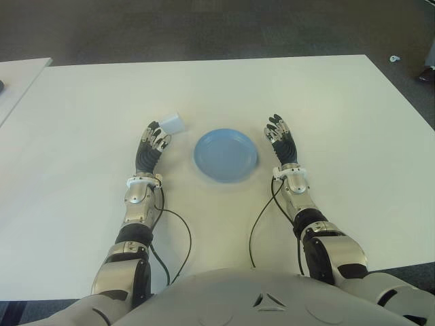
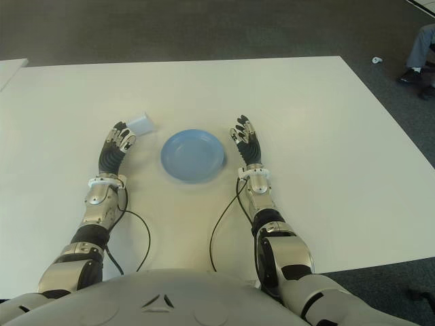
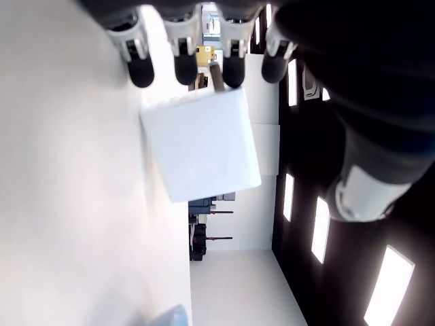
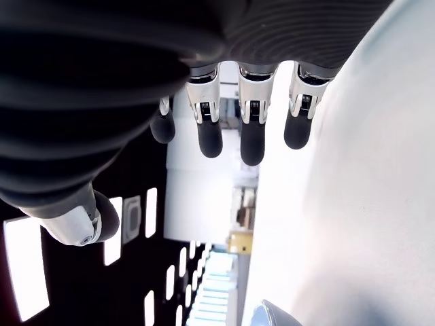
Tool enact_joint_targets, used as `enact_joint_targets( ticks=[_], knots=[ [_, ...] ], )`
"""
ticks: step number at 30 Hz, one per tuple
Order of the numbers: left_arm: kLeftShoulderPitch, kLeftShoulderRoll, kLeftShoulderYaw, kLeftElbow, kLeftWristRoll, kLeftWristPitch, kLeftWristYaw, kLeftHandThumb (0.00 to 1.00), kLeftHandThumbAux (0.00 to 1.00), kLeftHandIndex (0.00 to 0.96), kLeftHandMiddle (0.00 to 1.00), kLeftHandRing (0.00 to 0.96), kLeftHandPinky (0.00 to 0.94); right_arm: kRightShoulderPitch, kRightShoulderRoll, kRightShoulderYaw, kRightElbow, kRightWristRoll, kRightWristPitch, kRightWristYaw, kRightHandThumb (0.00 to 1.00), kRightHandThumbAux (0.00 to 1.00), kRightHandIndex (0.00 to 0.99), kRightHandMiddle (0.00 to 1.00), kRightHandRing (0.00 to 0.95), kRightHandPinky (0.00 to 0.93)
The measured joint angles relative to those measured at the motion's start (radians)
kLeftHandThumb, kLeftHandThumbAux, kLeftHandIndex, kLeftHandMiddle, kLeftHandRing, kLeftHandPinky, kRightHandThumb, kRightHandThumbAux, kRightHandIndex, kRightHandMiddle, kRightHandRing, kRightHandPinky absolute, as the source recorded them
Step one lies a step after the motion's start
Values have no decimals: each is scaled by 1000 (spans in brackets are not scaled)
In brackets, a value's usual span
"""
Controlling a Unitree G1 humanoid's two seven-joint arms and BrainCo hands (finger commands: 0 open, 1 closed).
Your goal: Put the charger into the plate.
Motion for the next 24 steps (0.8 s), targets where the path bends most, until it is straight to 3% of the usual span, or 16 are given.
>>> enact_joint_targets(
  ticks=[6, 15, 24],
  knots=[
    [-5, 3, 4, 3, -5, 2, -1, 77, 635, 15, 58, 52, 82, 0, 0, 0, 0, 0, 0, -3, 0, 496, 43, 136, 136, 139],
    [-98, 39, 35, 111, -29, 2, -20, 78, 659, 1, 42, 28, 39, -1, 1, 0, 1, 0, 0, -6, 0, 490, 41, 116, 120, 135],
    [-71, 32, 30, 37, -11, 22, 14, 74, 677, 0, 37, 24, 48, -4, 2, 0, 0, 0, 0, -6, 0, 480, 38, 109, 113, 128]
  ],
)
